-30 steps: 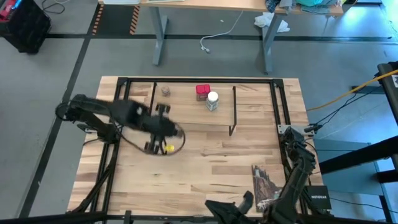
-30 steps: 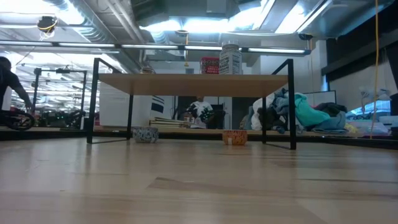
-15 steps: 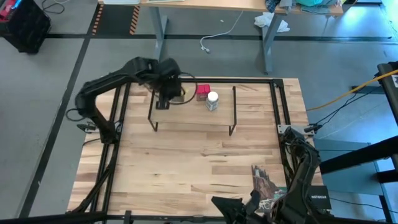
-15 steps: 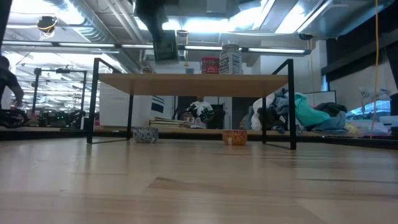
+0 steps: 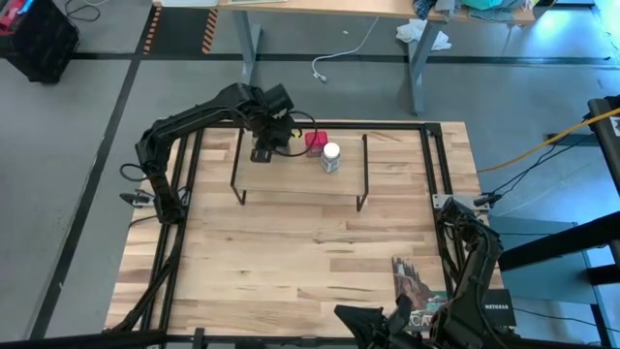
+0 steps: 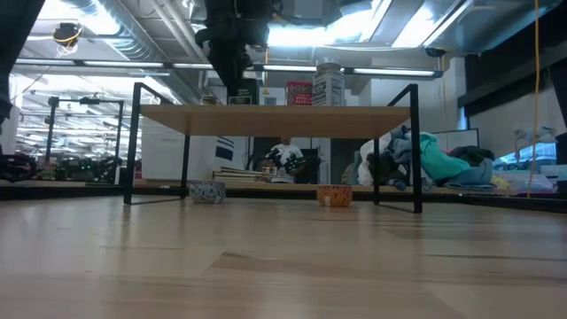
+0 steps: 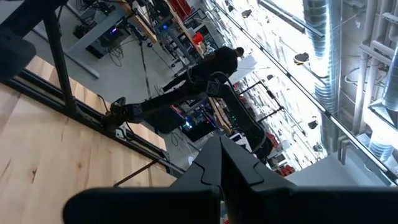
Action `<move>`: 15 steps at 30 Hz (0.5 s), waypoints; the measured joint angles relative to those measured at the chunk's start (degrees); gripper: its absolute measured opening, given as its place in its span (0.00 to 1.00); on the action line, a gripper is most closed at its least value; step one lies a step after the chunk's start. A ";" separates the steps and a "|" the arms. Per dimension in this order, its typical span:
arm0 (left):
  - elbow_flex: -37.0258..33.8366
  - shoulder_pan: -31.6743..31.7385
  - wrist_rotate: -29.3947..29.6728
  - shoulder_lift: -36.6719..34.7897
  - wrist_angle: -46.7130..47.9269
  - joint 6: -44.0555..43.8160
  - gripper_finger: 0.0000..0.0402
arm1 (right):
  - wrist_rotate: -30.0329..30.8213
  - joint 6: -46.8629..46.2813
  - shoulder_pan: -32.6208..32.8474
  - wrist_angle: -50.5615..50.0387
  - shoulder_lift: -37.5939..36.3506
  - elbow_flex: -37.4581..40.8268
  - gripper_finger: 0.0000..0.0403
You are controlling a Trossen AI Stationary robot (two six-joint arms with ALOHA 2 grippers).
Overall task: Shelf spices
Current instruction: Put the green seasoning can on the shelf
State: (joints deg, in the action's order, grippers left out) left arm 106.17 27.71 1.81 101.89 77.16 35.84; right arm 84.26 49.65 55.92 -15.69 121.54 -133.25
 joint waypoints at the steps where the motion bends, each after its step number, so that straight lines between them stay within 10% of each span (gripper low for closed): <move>1: 0.00 0.18 0.07 0.00 -0.33 0.44 0.29 | -0.04 -0.09 0.00 -0.23 0.00 0.00 0.00; 15: 0.00 2.27 -0.38 -0.11 0.14 -3.54 0.29 | -0.05 -0.13 0.00 -0.40 0.00 0.00 0.00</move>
State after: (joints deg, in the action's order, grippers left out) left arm 106.17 29.98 1.43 101.78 77.30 32.30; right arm 84.20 49.52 55.92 -16.10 121.54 -133.25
